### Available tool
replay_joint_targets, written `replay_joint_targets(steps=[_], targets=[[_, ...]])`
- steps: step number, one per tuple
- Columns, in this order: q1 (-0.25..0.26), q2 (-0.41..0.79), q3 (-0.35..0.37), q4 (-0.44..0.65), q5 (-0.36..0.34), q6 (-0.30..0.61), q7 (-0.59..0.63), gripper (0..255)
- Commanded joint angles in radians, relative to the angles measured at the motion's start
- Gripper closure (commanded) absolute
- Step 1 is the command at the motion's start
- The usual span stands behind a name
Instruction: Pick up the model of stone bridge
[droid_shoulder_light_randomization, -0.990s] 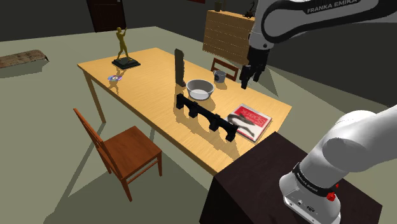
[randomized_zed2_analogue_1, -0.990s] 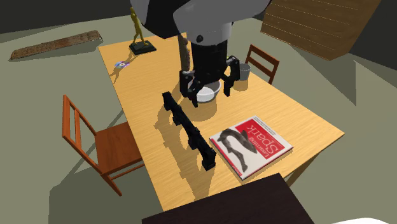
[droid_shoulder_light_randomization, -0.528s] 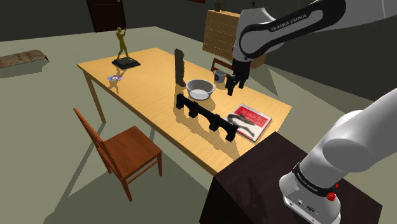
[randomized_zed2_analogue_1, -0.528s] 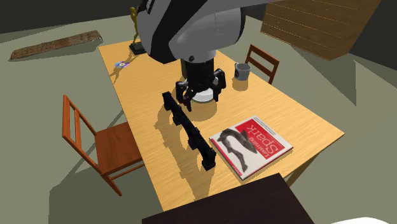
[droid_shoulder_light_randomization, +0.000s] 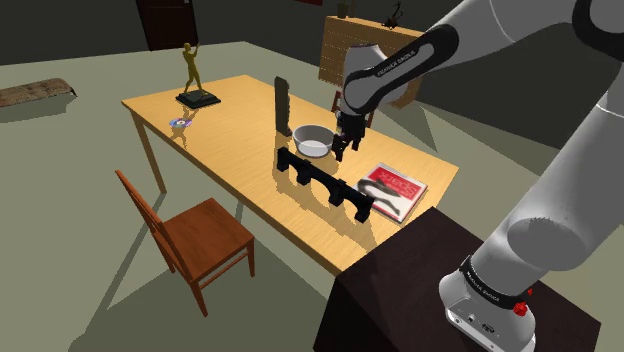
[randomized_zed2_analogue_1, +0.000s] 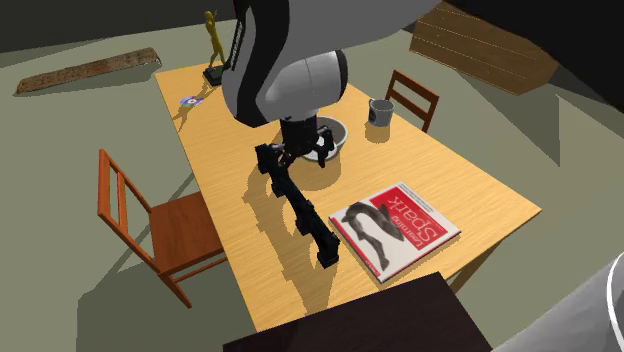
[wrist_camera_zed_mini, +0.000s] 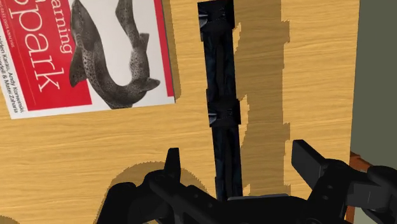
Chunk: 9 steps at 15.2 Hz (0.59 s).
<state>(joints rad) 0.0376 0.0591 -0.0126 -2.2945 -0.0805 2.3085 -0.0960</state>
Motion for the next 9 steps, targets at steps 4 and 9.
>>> replay_joint_targets(steps=[4,9], targets=[[0.003,0.195,0.007,0.115,0.004,0.073,-0.017,0],[0.006,0.394,0.016,0.269,0.005,0.111,-0.035,0]])
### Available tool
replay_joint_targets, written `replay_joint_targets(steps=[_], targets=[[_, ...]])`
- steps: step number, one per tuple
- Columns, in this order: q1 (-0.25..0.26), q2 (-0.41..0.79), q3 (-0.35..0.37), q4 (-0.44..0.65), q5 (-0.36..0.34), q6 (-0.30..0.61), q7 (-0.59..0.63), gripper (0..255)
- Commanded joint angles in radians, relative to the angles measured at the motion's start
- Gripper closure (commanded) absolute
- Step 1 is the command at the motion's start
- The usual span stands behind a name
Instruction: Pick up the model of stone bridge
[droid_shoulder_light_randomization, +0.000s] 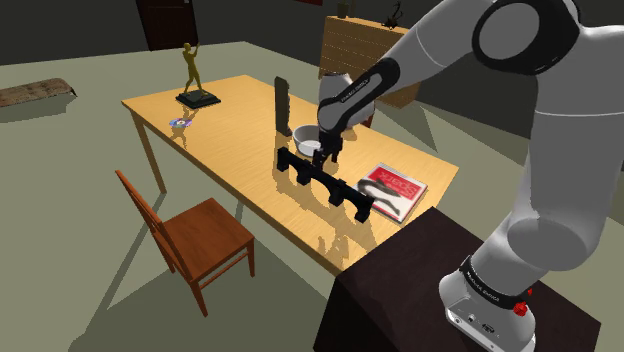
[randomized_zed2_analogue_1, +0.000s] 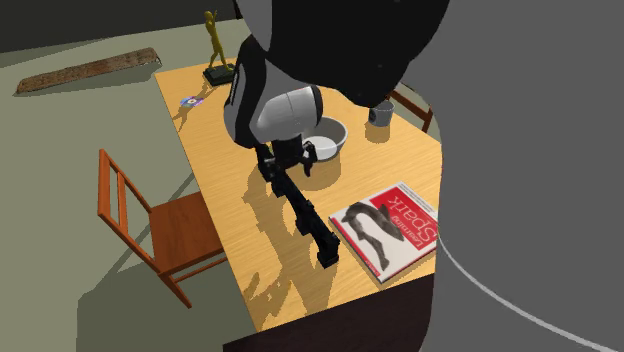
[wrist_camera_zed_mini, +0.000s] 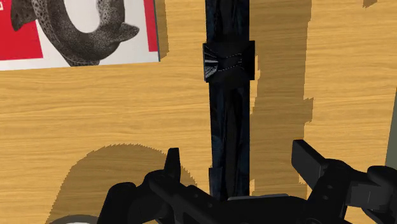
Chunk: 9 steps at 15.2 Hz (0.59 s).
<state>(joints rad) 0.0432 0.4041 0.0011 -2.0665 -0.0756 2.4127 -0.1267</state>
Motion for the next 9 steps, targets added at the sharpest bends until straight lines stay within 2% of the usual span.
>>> replay_joint_targets(steps=[1,9], targets=[[0.001,0.063,0.003,0.052,0.0,0.008,-0.005,0],[0.002,0.145,0.0,0.061,-0.005,0.082,0.001,0]])
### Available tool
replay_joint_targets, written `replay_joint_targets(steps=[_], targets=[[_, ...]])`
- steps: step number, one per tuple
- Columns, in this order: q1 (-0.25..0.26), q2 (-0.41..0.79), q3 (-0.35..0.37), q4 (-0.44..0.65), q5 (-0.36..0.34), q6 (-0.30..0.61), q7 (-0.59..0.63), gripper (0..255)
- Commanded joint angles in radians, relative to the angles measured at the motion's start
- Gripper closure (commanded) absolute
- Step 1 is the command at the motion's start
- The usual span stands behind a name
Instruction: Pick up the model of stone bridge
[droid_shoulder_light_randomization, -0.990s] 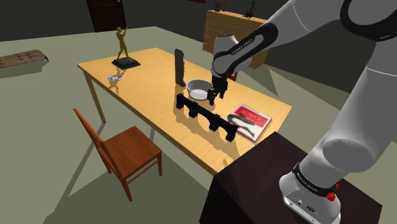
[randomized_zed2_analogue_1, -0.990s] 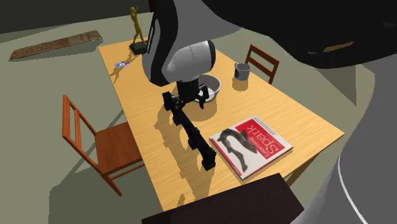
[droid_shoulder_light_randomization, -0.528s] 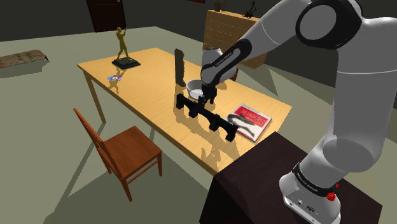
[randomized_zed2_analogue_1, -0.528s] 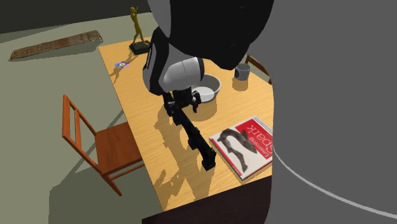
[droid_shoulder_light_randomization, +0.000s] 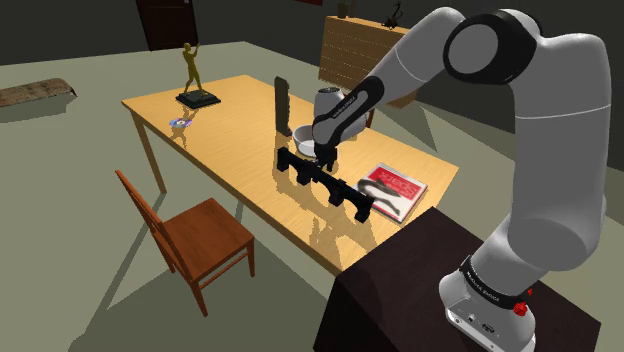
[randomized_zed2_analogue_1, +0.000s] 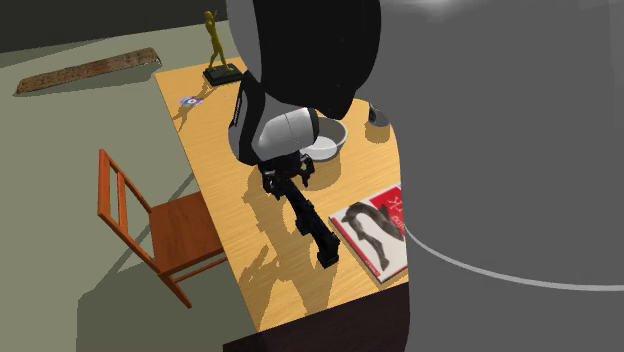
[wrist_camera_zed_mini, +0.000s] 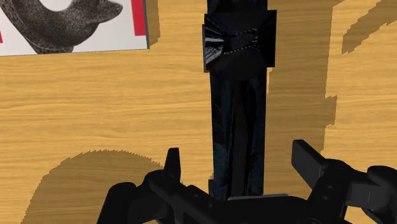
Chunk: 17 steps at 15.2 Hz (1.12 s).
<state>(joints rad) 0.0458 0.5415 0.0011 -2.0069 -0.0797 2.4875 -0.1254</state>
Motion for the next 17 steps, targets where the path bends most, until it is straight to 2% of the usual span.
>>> replay_joint_targets(steps=[1,2,11,17], targets=[[0.0,0.008,0.0,0.001,0.0,0.007,0.0,0],[-0.001,0.009,-0.001,0.002,0.0,0.008,-0.001,255],[0.0,0.008,0.0,0.001,0.0,0.007,0.0,255],[-0.002,-0.058,0.002,-0.007,0.003,-0.051,-0.005,255]])
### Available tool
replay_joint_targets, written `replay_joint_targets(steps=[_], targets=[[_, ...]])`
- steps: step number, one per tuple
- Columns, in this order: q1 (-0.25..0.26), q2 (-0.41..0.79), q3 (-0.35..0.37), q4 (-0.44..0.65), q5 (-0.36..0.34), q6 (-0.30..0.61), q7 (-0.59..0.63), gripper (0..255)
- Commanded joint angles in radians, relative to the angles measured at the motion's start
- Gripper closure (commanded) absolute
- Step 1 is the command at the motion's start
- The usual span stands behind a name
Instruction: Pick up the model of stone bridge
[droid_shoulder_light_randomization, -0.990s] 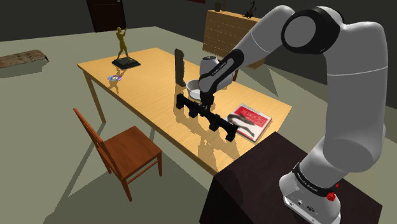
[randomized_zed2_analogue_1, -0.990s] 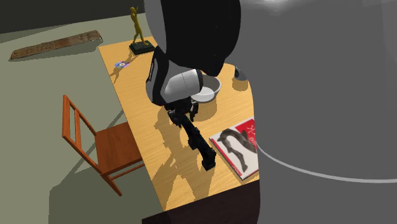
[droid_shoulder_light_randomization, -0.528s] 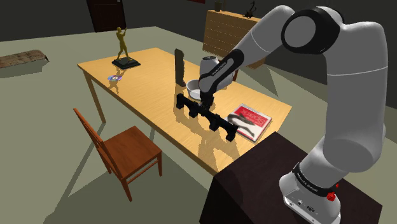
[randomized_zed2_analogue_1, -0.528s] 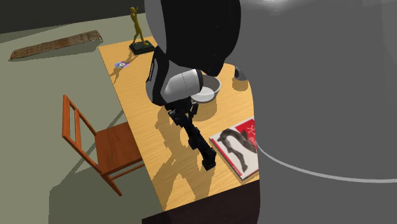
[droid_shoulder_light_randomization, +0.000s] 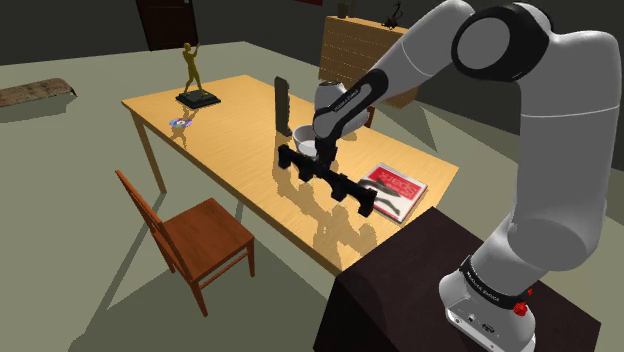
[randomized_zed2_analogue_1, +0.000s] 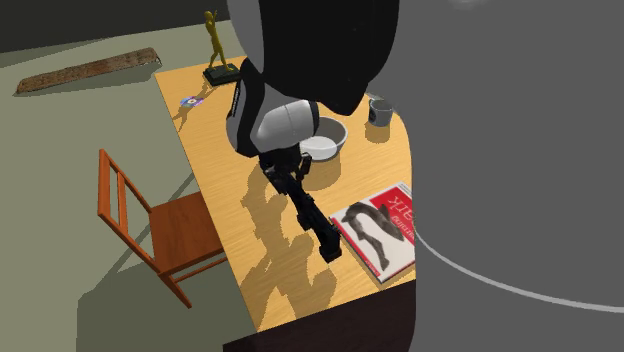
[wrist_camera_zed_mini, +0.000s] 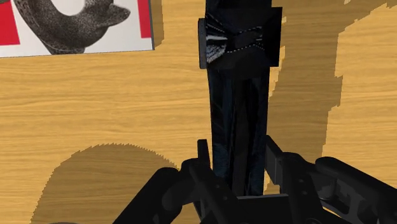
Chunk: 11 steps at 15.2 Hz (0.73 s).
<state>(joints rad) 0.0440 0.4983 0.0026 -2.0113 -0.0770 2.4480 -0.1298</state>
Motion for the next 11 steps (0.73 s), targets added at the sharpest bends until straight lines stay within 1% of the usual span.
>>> replay_joint_targets(steps=[1,9,11], targets=[[0.0,-0.025,0.001,-0.003,0.001,-0.021,-0.001,255],[-0.001,-0.105,0.004,0.001,0.007,-0.104,-0.008,255],[-0.001,-0.106,0.004,0.001,0.007,-0.106,-0.008,255]])
